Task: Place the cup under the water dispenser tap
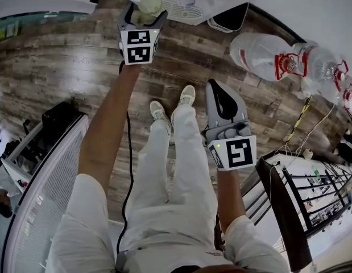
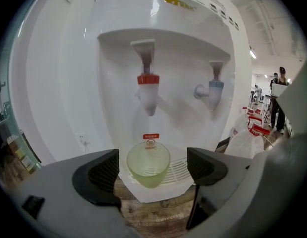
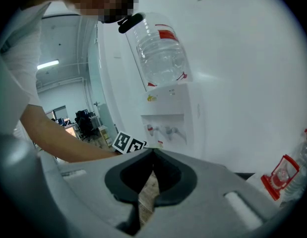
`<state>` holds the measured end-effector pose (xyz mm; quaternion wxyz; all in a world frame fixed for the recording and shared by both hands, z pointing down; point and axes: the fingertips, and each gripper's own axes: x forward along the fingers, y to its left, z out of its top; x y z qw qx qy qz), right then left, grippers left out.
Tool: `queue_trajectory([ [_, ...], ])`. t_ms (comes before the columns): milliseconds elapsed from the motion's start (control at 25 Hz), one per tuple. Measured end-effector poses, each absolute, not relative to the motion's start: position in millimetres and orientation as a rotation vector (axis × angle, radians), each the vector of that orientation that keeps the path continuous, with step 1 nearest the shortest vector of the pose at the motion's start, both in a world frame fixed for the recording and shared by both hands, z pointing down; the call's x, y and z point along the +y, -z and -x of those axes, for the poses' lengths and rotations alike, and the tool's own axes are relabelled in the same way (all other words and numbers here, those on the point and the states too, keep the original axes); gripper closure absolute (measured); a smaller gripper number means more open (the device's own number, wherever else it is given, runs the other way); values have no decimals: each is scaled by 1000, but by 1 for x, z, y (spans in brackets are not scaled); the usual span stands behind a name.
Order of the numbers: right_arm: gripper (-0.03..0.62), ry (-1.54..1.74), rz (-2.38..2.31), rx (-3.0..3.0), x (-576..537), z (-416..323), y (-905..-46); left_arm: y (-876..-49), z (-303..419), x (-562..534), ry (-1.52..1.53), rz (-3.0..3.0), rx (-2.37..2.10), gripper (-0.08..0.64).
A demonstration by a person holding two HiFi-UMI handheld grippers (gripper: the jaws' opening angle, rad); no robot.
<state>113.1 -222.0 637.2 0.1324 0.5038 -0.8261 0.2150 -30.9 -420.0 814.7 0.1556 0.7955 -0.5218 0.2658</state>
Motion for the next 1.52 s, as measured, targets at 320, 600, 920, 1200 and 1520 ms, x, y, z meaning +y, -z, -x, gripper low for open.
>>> queue_trajectory([
  [320, 594, -592, -1486, -2415, -203, -113, -595, -746, 24, -385, -687, -2291, -1479, 139],
  [600, 593, -520, -1499, -2460, -194, -103, -548, -675, 14, -342, -608, -2310, -1463, 179],
  [920, 592, -481, -1486, -2489, -168, -88, -487, -584, 22, -289, -532, -2322, -1457, 275],
  [1200, 594, -507, -1515, -2507, -144, -73, -433, -502, 40, -244, -449, -2298, -1505, 388],
  [1520, 592, -473, -1465, -2543, -121, -44, -379, -425, 57, -195, -418, -2313, -1532, 481],
])
